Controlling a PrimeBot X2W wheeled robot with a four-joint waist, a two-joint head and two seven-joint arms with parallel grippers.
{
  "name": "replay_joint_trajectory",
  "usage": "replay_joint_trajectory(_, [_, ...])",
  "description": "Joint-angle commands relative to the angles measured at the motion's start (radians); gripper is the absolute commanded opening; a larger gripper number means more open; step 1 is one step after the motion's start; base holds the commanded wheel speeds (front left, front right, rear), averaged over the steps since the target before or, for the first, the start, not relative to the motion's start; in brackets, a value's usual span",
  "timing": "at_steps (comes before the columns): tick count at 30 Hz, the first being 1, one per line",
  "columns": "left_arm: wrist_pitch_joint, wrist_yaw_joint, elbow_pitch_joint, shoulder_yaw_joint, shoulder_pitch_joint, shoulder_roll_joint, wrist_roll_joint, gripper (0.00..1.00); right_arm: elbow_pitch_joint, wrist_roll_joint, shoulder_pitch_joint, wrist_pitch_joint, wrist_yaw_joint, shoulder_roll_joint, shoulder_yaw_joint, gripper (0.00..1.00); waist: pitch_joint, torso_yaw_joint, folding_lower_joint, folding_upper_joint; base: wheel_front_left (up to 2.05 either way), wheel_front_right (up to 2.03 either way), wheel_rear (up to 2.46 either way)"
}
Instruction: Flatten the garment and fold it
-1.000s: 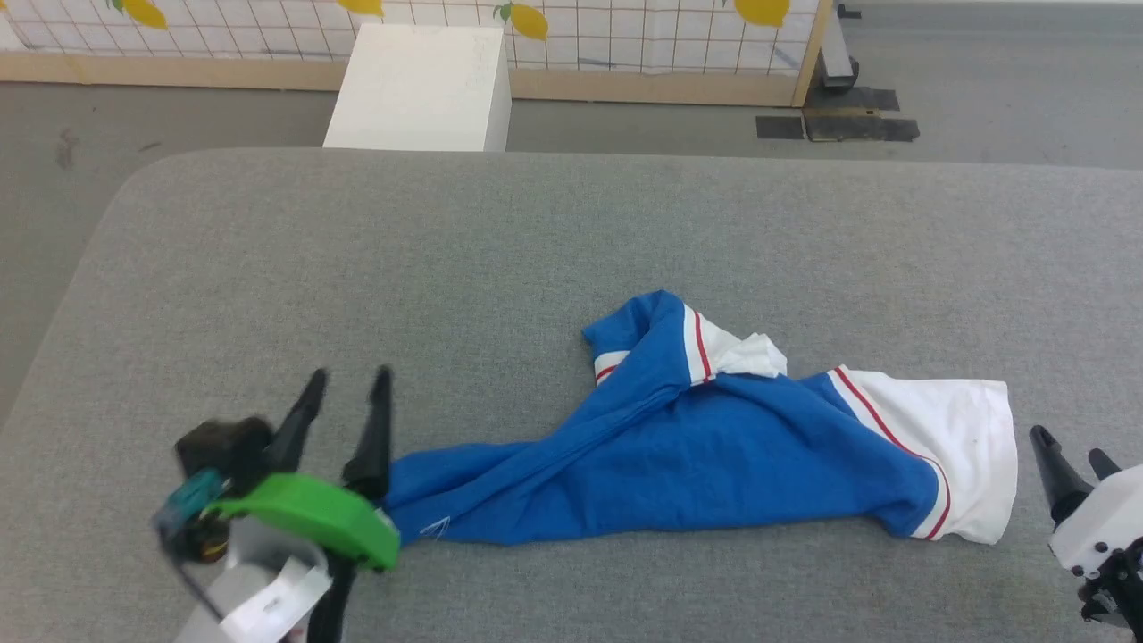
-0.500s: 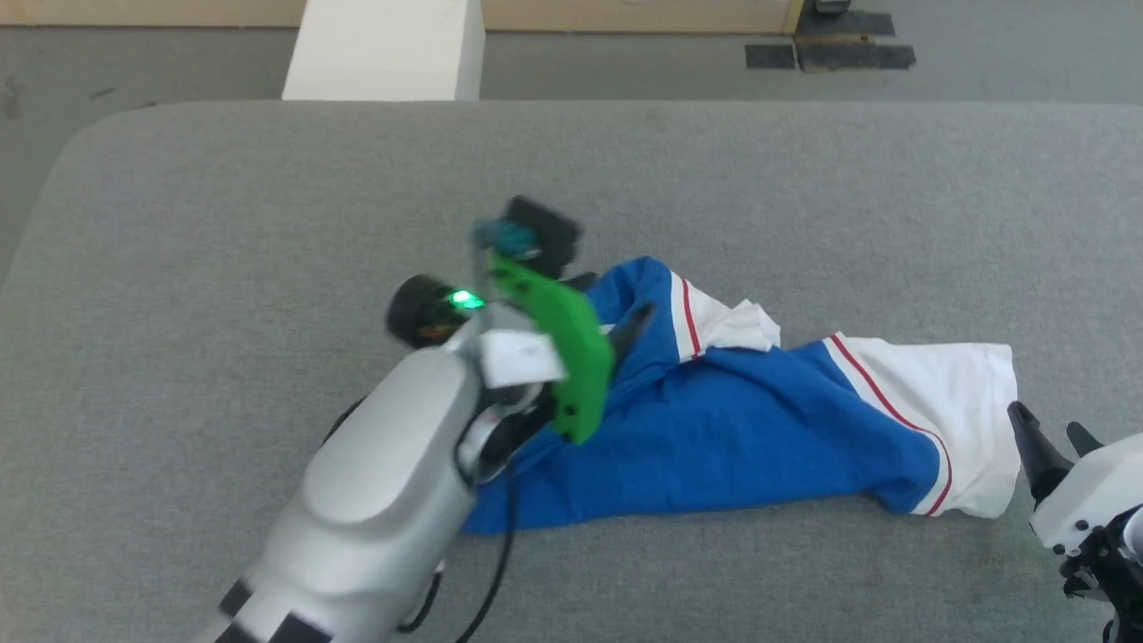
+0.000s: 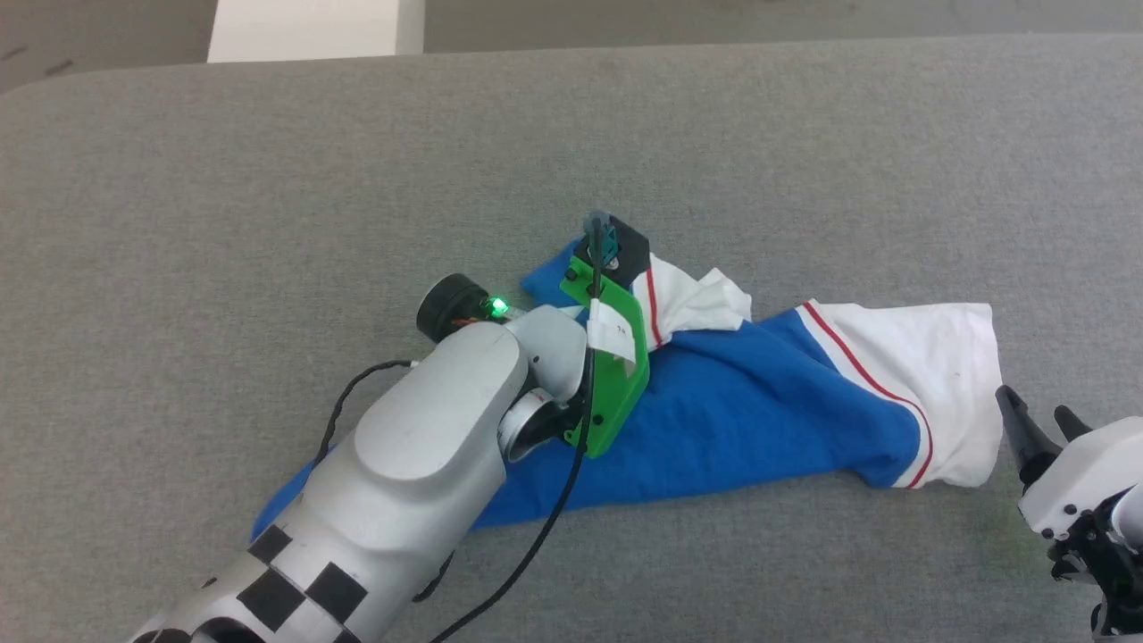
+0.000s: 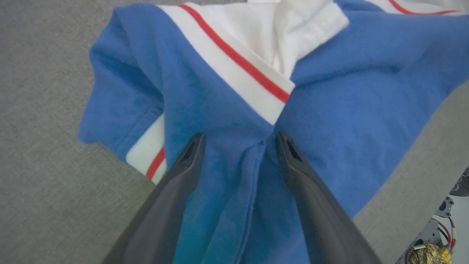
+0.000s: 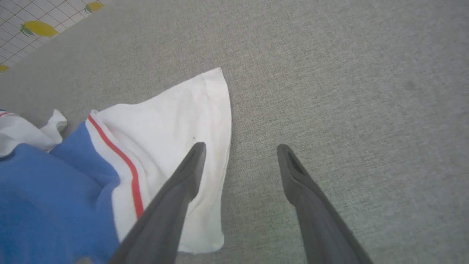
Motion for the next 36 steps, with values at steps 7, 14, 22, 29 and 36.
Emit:
replay_joint_trajectory(7, [-0.032, -0.006, 0.026, 0.009, -0.011, 0.002, -0.049, 0.00, 0.014, -0.001, -0.019, -0.018, -0.001, 0.001, 0.004, 1.00, 0.008, -0.002, -0.0001, 0.0000, 0.00, 0.00, 0.00])
replay_joint_trajectory(14, [-0.117, -0.004, -0.008, 0.102, 0.002, -0.002, -0.142, 0.00, 0.025, -0.014, -0.015, -0.018, -0.001, 0.001, 0.003, 1.00, -0.023, 0.032, -0.0001, 0.0000, 0.00, 0.00, 0.00])
replay_joint_trajectory(22, [-0.244, 0.084, -0.098, 0.277, 0.104, 0.095, -0.226, 0.00, 0.021, -0.031, 0.005, -0.004, -0.001, 0.001, 0.009, 1.00, -0.078, 0.085, -0.0001, 0.0000, 0.00, 0.00, 0.00])
replay_joint_trajectory(29, [-0.349, 0.208, -0.203, 0.468, 0.357, 0.201, -0.329, 0.00, 0.019, -0.036, 0.008, 0.008, -0.001, 0.001, 0.025, 1.00, -0.097, 0.114, -0.0001, 0.0000, 0.00, 0.00, 0.00])
replay_joint_trajectory(36, [-0.370, 0.279, -0.255, 0.536, 0.649, 0.205, -0.420, 0.00, 0.020, -0.036, 0.008, 0.012, -0.001, 0.001, 0.035, 1.00, -0.095, 0.138, -0.0001, 0.0000, 0.00, 0.00, 0.00])
